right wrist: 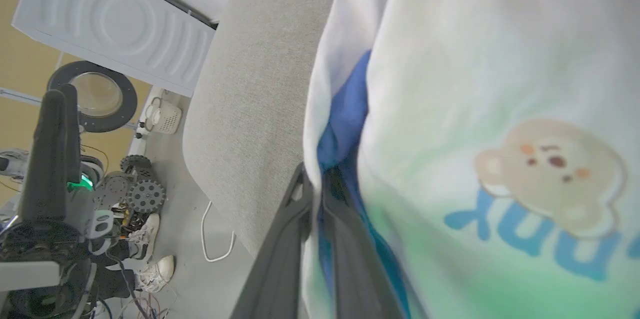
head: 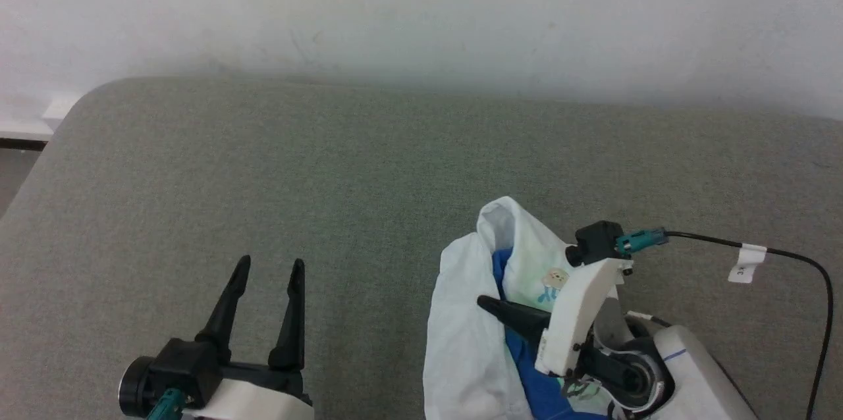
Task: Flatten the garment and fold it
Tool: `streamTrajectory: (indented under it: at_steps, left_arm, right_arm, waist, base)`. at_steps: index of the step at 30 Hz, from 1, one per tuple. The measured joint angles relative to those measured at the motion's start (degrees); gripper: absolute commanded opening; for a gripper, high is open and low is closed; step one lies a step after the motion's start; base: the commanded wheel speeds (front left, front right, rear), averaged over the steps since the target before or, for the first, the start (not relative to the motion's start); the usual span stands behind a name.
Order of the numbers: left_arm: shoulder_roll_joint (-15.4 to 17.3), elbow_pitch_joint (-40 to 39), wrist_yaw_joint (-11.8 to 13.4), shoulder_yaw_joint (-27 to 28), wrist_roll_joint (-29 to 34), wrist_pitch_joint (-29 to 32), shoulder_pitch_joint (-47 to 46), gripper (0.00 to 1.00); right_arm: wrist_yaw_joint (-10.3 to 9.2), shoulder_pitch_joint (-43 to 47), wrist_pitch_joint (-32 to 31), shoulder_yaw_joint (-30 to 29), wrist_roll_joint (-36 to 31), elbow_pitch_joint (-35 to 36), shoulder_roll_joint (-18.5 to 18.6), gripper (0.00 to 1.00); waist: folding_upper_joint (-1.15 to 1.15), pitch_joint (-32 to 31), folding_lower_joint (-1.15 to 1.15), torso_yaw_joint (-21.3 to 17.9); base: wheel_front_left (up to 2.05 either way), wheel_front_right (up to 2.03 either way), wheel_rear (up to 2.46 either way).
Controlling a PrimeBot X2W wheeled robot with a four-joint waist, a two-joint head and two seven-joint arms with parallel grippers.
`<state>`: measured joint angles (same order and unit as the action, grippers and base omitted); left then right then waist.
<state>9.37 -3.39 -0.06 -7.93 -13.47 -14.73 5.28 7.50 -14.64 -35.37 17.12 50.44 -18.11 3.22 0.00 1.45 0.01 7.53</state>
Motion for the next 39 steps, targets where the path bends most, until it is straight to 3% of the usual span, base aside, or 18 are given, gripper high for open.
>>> streamTrajectory:
  at_steps: [4,5,6,7,11,14,18,20,24,28,34,39]
  left_arm:
    - [-0.7,0.7,-0.7,-0.2,0.4,0.0,-1.0,1.00]
    - [-0.9,0.9,-0.9,-0.1,0.4,0.0,-1.2,1.00]
    - [-1.1,1.0,-1.0,-0.1,0.5,0.0,-1.4,1.00]
    - [-1.2,1.1,-1.1,0.0,0.5,0.0,-1.6,1.00]
    - [-1.7,1.4,-1.5,0.7,0.6,0.0,-1.9,1.00]
    - [-1.8,1.6,-1.5,1.3,1.0,0.0,-1.9,1.00]
    - [-2.0,2.0,-1.9,2.2,1.2,0.0,-1.8,1.00]
    - [-1.9,2.0,-1.9,2.9,1.4,0.0,-1.7,1.00]
    - [-2.0,1.9,-1.7,4.2,1.5,0.0,-1.3,1.00]
    - [-2.0,2.0,-1.2,5.4,1.6,0.0,-0.6,1.00]
    - [-1.9,2.5,-0.6,7.0,2.2,0.0,0.1,1.00]
    - [-1.9,3.5,-0.4,8.0,2.2,0.0,1.0,1.00]
  right_arm:
    - [-0.04,-3.3,8.5,6.7,5.1,-6.5,-0.1,0.00]
    - [-0.04,-4.4,10.6,8.2,5.7,-7.8,-0.1,0.18]
    - [-0.04,-5.4,12.4,9.7,6.4,-9.0,-0.1,0.71]
    - [-0.04,-6.4,13.8,11.2,6.9,-10.0,-0.1,1.00]
    - [-0.04,-10.2,19.0,16.6,4.7,-12.5,-0.2,1.00]
    - [-0.04,-12.9,22.6,20.9,-0.8,-11.6,0.3,1.00]
    - [0.01,-15.4,28.3,27.6,-11.1,-6.4,4.3,1.00]
    - [0.03,-15.5,32.3,27.4,-16.6,-4.3,6.6,1.00]
    - [0.03,-12.9,38.7,19.3,-27.7,-0.4,9.6,1.00]
    - [0.03,-4.8,41.1,8.3,-35.2,5.3,10.2,1.00]
    - [0.03,8.0,40.9,-7.7,-41.8,15.8,9.4,1.00]
    - [0.03,17.0,38.4,-17.8,-43.8,24.0,6.0,1.00]
  waist:
    - [0.00,1.3,0.00,1.4]
    - [0.00,1.6,0.00,1.6]
    - [0.00,2.0,0.00,1.8]
    - [0.00,2.3,0.00,2.0]
    - [0.00,2.9,0.01,2.0]
    - [0.00,2.7,0.00,1.4]
    - [0.00,1.8,0.00,0.1]
    - [0.00,1.3,0.00,-0.6]
    - [0.00,0.5,0.00,-2.3]
    - [0.00,0.0,-0.01,-4.1]
    - [0.00,-0.6,-0.01,-6.7]
    - [0.00,-1.3,-0.01,-8.4]
  base:
    - [0.00,0.00,0.00]
    - [0.00,0.00,0.00]
    - [0.00,0.00,0.00]
    - [0.00,0.00,0.00]
    - [0.00,0.00,0.00]
    - [0.00,0.00,0.00]
    - [0.00,0.00,0.00]
    - [0.00,0.00,0.00]
    - [0.00,0.00,0.00]
    - [0.00,0.00,0.00]
    - [0.00,0.00,0.00]
    - [0.00,0.00,0.00]
